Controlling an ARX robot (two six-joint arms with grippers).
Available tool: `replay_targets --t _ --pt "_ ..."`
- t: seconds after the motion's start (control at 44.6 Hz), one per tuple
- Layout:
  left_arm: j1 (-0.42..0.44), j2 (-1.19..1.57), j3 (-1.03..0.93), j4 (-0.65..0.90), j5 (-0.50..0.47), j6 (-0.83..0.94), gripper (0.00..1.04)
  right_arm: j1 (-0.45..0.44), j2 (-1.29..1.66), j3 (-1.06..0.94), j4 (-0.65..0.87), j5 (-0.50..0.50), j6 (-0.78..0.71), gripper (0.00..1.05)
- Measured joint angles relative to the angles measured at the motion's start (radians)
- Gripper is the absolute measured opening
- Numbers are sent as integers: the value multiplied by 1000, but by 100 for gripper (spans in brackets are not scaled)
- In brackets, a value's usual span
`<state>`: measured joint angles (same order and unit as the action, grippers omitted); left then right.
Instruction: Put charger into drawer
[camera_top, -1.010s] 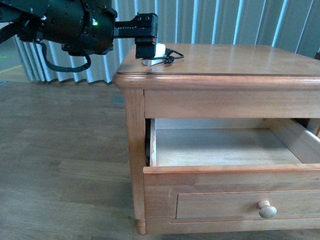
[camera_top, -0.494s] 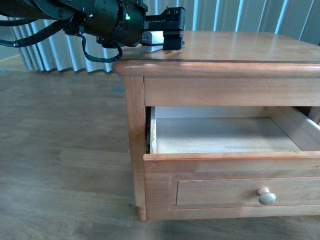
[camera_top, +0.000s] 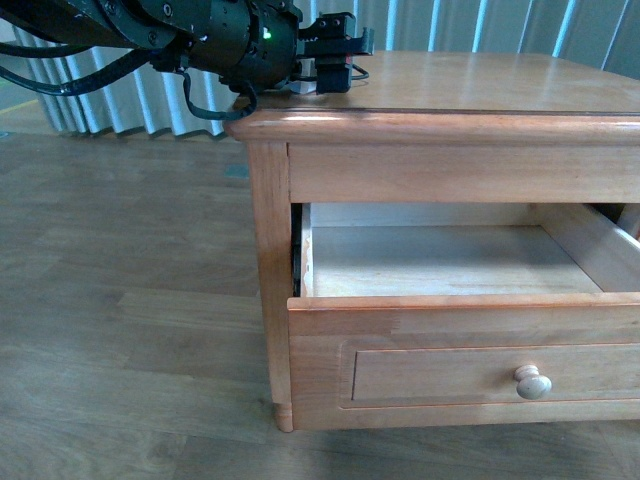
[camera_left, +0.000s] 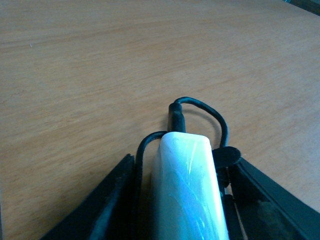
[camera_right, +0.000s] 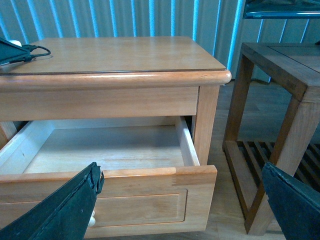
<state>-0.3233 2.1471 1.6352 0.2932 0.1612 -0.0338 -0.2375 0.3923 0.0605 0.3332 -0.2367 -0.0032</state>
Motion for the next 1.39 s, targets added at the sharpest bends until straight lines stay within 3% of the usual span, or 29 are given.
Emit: replay_targets --t 0.067,0.18,0.269,0.539,1.055,1.391 --pt "-2 4 5 2 4 -10 46 0 0 0 0 0 0 96" --pt "-3 4 8 9 3 -20 33 0 0 0 0 0 0 96" --pt "-6 4 8 20 5 -26 28 0 0 0 0 0 0 96" --pt "-41 -48 -69 77 12 -53 26 0 0 0 0 0 0 96" --pt "-258 -278 -310 109 78 13 26 0 0 0 0 0 0 96" --pt "-295 -288 -393 106 86 18 26 0 0 0 0 0 0 96"
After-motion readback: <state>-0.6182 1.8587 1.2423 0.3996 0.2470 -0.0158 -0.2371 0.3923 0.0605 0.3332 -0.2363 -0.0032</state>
